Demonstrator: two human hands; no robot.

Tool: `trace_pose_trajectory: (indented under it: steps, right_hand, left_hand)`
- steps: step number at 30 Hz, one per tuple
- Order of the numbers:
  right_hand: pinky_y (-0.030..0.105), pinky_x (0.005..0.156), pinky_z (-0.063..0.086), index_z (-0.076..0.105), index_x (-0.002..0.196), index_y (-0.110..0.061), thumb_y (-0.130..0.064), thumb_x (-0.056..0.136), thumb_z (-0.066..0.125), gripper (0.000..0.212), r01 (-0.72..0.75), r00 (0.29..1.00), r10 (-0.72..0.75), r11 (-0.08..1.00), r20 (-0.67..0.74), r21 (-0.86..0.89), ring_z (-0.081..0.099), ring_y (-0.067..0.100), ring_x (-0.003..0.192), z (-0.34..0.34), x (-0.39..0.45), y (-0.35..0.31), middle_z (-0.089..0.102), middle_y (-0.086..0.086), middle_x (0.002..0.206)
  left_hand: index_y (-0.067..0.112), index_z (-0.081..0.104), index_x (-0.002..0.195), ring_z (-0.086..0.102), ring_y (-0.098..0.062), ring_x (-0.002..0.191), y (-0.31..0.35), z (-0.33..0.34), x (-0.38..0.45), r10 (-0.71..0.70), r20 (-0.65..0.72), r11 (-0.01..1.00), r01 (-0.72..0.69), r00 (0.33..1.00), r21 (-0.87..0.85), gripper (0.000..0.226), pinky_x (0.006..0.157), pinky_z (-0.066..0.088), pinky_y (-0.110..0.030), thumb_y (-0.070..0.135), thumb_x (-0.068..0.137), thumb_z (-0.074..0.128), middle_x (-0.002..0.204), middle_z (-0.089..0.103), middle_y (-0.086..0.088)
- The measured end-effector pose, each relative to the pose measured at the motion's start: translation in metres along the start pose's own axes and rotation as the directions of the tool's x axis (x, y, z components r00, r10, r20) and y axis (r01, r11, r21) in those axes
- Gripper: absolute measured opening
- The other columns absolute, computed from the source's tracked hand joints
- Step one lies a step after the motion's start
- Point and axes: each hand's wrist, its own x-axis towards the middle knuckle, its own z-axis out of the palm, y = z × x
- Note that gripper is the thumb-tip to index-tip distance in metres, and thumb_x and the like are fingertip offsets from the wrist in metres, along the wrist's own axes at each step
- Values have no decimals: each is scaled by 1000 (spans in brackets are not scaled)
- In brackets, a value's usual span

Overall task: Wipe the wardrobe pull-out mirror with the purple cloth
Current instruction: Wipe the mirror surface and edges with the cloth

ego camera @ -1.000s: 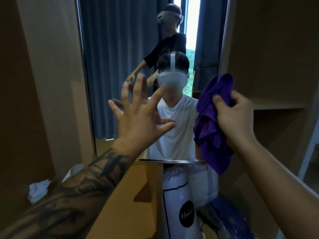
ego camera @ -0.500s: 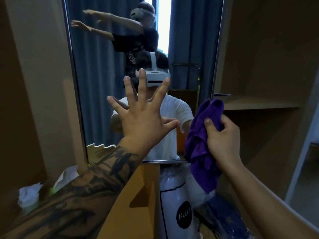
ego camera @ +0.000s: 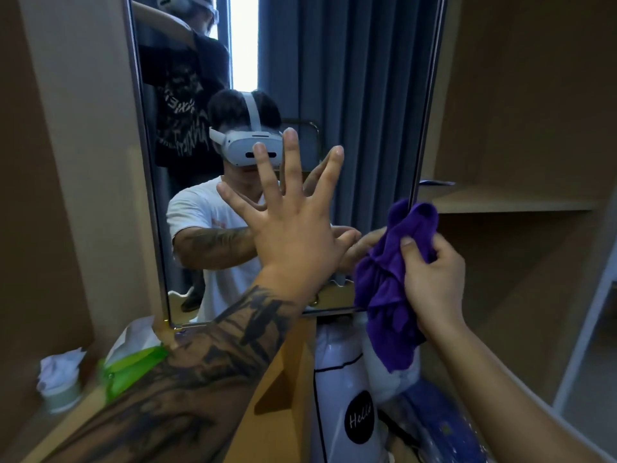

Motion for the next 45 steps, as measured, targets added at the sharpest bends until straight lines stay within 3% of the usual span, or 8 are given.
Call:
trace_pose_trajectory:
  steps: [4,10,15,22,27,34,40,45]
  right_hand:
    - [41,74,58,71,90,-30,-27,102,64,14,-84,994,86,996,67,-36,73,21,83,-6,-14,20,76,-2,85]
    - [27,65,57,74,88,-36,-28,102,64,19,-35,999,33,996,17,83,72,11,77,-1,12,-7,76,-4,88]
    - [45,74,58,71,94,-31,-31,104,61,14,-111,990,114,993,79,-41,73,25,84,-6,-17,20,76,0,86]
    - [24,62,55,72,94,-28,-31,103,62,14,34,999,-34,999,-2,28,72,12,76,-4,19,-5,76,-5,86]
    - [41,72,57,73,96,-25,-28,103,63,12,-66,995,72,995,71,-75,73,20,81,-10,-13,22,76,-3,85]
    - [48,70,55,69,89,-14,-33,100,64,23,127,989,-129,991,-66,-32,69,31,80,-7,31,-35,73,6,81]
    - [53,77,55,69,92,-13,-26,105,59,21,98,994,-91,988,65,-120,68,30,80,-15,10,-26,73,8,83]
    - [54,77,55,69,93,-11,-33,102,60,25,194,981,-194,979,3,-61,68,35,83,-13,61,-79,73,11,86]
  left_hand:
    - [49,-1,164,-17,-47,158,2,1,-1,-6,-24,1000,6,1000,10,122,107,-1,-91,88,70,65,175,-19,-11]
    - [49,-2,164,-15,-47,159,1,3,0,-6,-33,1000,6,999,14,120,107,1,-91,89,71,63,175,-17,-10]
    - [49,-1,164,-16,-47,158,1,3,-1,-1,-32,1000,2,999,12,121,107,2,-90,89,71,64,175,-18,-11]
    - [49,-2,164,-17,-46,158,-1,5,0,4,-24,1000,-4,1000,3,119,107,1,-91,89,72,62,175,-19,-10]
    - [49,-2,164,-15,-47,159,-1,5,-1,11,-31,1000,-11,999,2,120,106,3,-91,89,71,63,175,-17,-11]
    - [51,1,164,-14,-47,159,-9,7,2,35,-23,999,-36,999,-26,118,105,-1,-91,94,69,56,175,-15,-11]
    - [49,0,164,-16,-48,158,-11,7,1,45,-11,999,-46,999,-20,120,105,1,-92,93,70,59,175,-17,-11]
    - [50,1,164,-17,-44,159,-18,7,4,63,-17,997,-64,998,-39,119,107,-2,-89,97,67,50,176,-16,-10]
